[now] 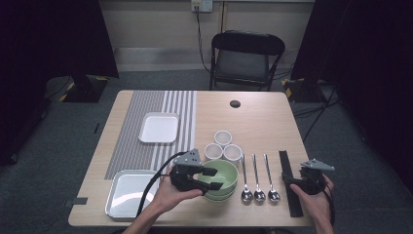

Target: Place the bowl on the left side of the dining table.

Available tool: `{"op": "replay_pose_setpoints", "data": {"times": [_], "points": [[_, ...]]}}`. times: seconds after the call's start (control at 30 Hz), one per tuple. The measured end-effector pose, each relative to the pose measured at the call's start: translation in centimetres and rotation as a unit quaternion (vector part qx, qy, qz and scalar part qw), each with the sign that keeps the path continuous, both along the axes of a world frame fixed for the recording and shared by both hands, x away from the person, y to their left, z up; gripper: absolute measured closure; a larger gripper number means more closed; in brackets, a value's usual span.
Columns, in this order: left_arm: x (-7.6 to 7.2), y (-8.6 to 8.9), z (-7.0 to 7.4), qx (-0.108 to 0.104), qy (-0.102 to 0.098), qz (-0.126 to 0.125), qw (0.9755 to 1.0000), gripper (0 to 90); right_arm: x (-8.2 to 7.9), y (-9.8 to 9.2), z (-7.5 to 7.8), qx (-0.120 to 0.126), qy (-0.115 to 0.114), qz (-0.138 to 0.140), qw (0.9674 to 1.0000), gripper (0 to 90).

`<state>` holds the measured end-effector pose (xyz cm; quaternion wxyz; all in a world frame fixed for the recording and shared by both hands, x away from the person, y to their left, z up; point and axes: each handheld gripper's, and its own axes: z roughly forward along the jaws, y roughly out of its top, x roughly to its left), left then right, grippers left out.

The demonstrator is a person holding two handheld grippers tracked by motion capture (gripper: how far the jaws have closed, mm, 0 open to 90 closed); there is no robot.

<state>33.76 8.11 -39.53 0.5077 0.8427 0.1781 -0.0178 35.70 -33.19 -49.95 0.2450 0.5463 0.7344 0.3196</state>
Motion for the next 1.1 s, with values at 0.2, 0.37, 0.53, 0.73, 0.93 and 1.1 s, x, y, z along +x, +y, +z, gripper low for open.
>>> {"op": "replay_pose_setpoints", "data": {"times": [0.2, 0.37, 0.53, 0.73, 0.93, 1.1], "points": [[-0.3, -1.2, 0.0, 0.001, 0.005, -0.019, 0.9998, 47.8, 0.0, 0.0, 0.0, 0.0, 0.0, 0.0, 1.0, 14.1], [-0.4, -2.7, -0.7, 0.033, 0.004, -0.022, 0.9992, 52.4, 0.0, 0.0, 0.0, 0.0, 0.0, 0.0, 1.0, 14.1], [-0.3, -3.2, -0.9, 0.046, 0.014, -0.022, 0.9986, 60.7, 0.0, 0.0, 0.0, 0.0, 0.0, 0.0, 1.0, 14.2], [-0.5, -3.6, -1.0, 0.083, 0.007, -0.033, 0.996, 72.5, 0.0, 0.0, 0.0, -0.001, 0.0, -0.001, 1.0, 14.2], [-0.3, -4.1, -0.6, 0.106, 0.017, -0.047, 0.9931, 77.9, 0.0, 0.0, 0.0, 0.0, 0.0, -0.001, 1.0, 14.2], [-0.1, -4.6, -0.3, 0.122, 0.018, -0.051, 0.991, 78.1, 0.0, 0.0, 0.0, 0.0, 0.0, 0.0, 1.0, 14.2]]}}
